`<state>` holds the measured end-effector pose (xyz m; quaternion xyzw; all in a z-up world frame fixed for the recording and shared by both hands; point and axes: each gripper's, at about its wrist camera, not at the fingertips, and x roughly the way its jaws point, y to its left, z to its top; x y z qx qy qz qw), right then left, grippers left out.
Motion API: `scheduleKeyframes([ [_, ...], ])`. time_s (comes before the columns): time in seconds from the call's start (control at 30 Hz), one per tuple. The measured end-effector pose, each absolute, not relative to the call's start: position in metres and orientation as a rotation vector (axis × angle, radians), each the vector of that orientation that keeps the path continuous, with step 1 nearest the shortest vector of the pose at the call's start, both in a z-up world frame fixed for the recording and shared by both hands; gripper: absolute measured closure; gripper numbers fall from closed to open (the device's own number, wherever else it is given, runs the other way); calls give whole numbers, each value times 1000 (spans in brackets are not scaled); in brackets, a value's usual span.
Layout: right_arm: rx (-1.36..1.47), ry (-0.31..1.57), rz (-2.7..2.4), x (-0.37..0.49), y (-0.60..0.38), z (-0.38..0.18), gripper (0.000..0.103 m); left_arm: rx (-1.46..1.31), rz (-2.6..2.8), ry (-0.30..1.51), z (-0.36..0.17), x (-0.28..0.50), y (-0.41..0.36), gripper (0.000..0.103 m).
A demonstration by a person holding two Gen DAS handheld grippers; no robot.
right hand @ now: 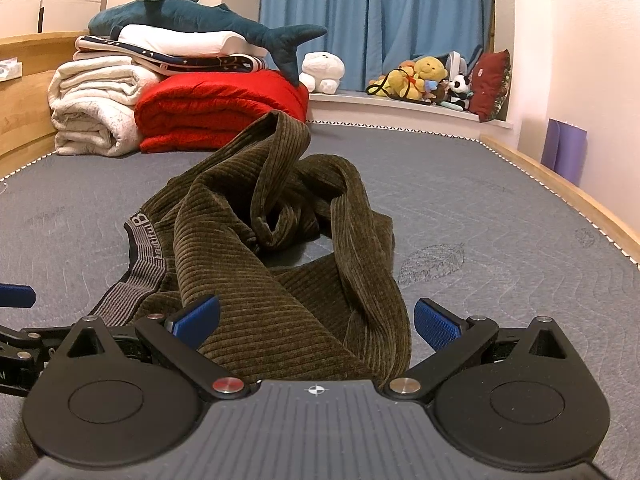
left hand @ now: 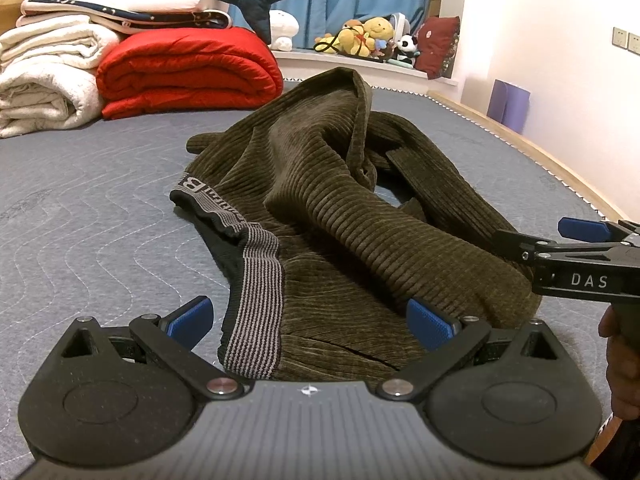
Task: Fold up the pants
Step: 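Move both grippers toward the waistband and a leg of the corduroy pants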
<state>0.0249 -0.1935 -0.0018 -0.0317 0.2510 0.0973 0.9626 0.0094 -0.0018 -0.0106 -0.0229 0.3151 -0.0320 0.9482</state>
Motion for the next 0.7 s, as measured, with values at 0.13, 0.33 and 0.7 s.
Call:
scheduleKeyframes([
  [0.13,-80,510,197,25,-191,-3,1,-49,-67,643,-11,9,-1,0],
  [0.33,-101,499,169,26,-192,-4,4,-37,-61,642,-11,9,0,0],
  [0.7,-30,494,128,37,-202,-4,26,-143,-149,707,52,40,39,70],
])
